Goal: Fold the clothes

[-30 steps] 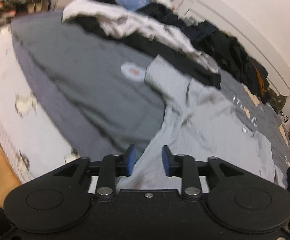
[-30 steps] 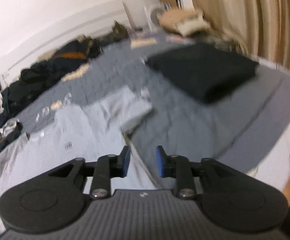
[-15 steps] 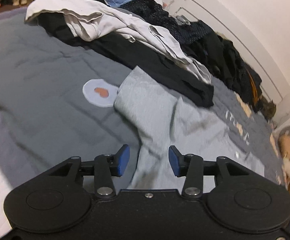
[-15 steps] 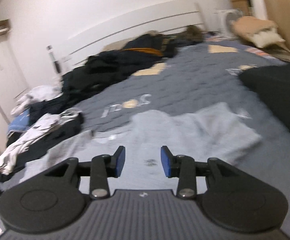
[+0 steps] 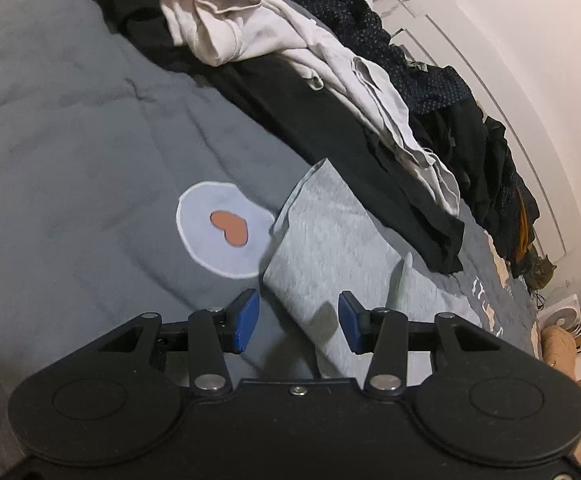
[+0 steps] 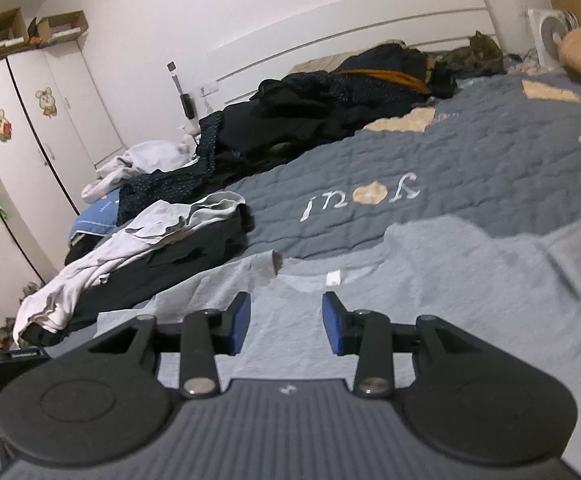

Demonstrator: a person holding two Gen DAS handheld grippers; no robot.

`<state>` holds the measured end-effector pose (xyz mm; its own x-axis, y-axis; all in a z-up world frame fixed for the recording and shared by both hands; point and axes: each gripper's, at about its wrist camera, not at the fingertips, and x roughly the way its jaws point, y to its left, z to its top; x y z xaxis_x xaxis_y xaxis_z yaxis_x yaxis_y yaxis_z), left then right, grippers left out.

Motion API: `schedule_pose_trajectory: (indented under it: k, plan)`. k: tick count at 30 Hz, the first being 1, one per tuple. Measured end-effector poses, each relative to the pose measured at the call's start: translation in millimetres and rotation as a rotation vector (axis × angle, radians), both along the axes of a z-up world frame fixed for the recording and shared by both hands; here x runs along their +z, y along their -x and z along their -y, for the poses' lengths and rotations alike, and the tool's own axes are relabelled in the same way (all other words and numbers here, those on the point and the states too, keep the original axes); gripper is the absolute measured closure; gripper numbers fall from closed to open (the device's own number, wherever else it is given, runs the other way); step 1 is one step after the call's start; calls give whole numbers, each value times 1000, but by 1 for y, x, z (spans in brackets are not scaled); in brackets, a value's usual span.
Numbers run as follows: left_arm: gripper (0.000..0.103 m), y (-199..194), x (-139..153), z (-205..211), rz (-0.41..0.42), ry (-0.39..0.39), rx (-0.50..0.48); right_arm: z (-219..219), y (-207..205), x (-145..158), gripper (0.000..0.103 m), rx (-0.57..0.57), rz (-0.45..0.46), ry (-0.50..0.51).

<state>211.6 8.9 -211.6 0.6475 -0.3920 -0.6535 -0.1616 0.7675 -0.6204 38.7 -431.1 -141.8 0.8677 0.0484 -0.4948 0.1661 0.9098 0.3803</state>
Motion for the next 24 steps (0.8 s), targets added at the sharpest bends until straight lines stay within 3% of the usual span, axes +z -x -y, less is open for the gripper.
schedule_pose_trajectory:
  k: [2,7,11,20,24]
  plan:
    - [66,-2,1,2,7,3,1,-1,0,-9,65,5,-24,-13]
    - [94,-4,7,8,36,-27,-2,1,-2,-22,65,12,-68,-38]
    - [97,-1,19,16,115,-96,-17,3,-3,-22,65,10,-66,-56]
    - [99,29,70,80,435,-200,-292,9,-5,-26,65,-4,-99,-71]
    - [99,43,70,105,453,-246,-458,10,-6,-26,65,-3,-106,-81]
